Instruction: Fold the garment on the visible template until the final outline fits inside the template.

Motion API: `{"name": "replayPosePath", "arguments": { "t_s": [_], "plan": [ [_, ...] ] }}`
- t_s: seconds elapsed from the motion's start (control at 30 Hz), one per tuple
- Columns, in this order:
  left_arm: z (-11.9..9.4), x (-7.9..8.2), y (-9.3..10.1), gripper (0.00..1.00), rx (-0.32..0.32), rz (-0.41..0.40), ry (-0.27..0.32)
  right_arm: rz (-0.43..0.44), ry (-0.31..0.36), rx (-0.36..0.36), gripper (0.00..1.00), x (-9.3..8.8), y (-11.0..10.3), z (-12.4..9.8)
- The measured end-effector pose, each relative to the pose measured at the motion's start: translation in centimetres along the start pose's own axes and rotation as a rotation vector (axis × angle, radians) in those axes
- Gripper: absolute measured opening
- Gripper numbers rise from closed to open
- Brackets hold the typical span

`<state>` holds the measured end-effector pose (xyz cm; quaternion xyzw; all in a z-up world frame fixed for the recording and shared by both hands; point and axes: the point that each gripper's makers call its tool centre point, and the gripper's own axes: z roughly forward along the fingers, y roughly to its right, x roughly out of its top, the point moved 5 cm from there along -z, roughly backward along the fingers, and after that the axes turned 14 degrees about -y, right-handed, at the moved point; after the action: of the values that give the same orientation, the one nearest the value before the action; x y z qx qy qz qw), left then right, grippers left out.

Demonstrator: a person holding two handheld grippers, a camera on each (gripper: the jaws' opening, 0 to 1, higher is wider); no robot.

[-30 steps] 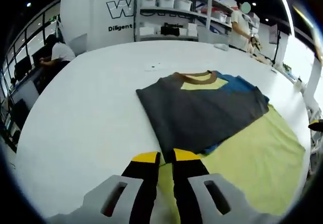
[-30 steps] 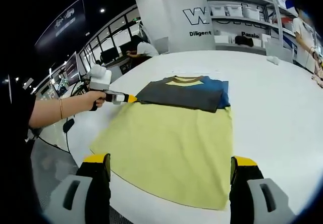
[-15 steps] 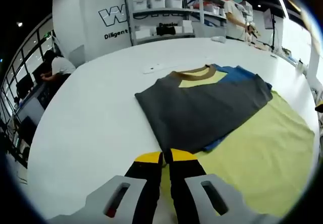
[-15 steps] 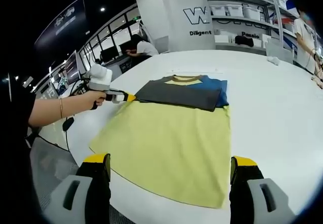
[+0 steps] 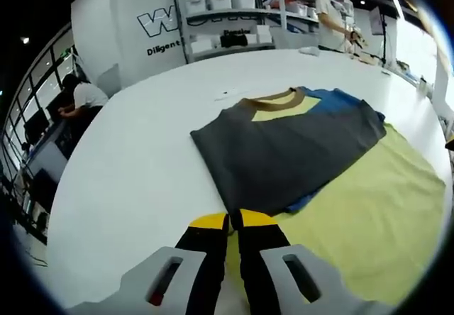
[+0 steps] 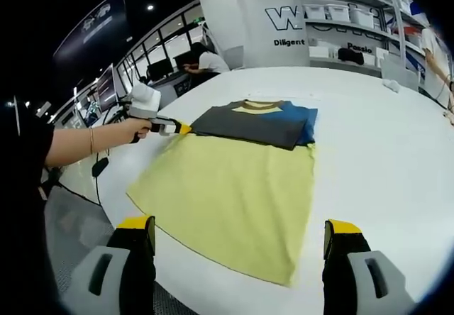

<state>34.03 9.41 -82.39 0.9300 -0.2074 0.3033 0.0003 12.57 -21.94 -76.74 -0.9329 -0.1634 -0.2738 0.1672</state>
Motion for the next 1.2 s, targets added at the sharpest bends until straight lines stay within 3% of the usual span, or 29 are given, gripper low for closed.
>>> {"name": "replayPosePath", "arguments": {
  "t_s": [0.13, 0.3, 0.5, 0.6, 0.87, 1.2],
  "plan": [
    [-0.1, -0.3, -0.3, 0.06, -0.026, -0.024, 0.023, -0.006, -0.017, 0.007, 0.99, -0.2, -0.1, 0.2],
    [-0.3, -0.4, -0.7, 0.06, -0.005, -0.008, 0.024, -0.008, -0.033, 0.004, 0.99, -0.4, -0.1, 0.3],
    [-0.1, -0.4, -1.6, 0.07, -0.011, 0.002, 0.034, 0.002, -0.023, 0.004, 0.99, -0.4, 0.1, 0.3],
    [-0.1, -0.5, -1.8, 0.07, -0.026, -0.043, 0.036, 0.018, -0.010, 0.010, 0.99, -0.2, 0.1, 0.3],
    [-0.2, -0.4, -2.1, 0.14, -0.013, -0.055, 0.033, 0.024, 0.009, 0.013, 0.99, 0.3, 0.1, 0.3],
    [-1.9, 0.0, -2.8, 0.48, -0.022, -0.091, 0.091, 0.012, 0.015, 0.019, 0.99, 0.8, -0.1, 0.4]
  ]
}}
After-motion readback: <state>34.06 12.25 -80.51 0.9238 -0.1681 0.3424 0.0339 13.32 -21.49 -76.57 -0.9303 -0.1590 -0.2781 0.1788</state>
